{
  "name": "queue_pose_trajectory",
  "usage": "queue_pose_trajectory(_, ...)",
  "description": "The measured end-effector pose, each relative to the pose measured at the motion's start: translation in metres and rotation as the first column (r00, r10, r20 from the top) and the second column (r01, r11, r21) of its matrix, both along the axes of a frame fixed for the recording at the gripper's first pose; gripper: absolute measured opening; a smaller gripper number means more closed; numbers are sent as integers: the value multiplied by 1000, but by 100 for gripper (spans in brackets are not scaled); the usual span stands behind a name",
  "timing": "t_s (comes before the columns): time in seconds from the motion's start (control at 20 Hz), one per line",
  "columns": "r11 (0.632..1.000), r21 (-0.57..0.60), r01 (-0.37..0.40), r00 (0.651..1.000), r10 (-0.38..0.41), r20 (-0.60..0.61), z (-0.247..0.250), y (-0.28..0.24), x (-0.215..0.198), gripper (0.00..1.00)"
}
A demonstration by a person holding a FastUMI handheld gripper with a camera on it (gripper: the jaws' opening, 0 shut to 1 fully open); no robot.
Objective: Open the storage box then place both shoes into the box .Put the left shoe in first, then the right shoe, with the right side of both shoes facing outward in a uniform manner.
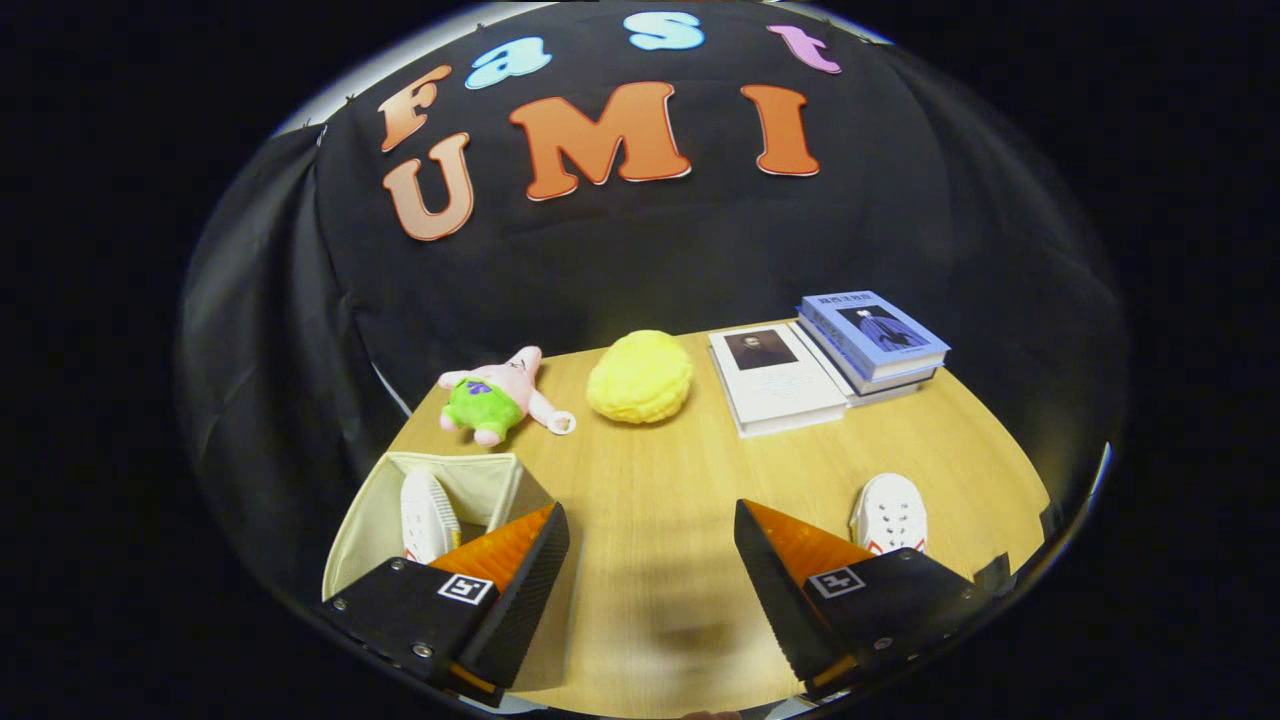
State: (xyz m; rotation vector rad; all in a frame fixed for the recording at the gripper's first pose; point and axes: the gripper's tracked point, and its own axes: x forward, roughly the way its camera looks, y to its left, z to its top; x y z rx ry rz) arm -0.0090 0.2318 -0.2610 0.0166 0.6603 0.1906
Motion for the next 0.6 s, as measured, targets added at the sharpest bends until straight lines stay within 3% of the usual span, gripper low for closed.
queue_pose_trajectory(0.6,957,-114,266,961,-273,-53,-55,-173,-15,99)
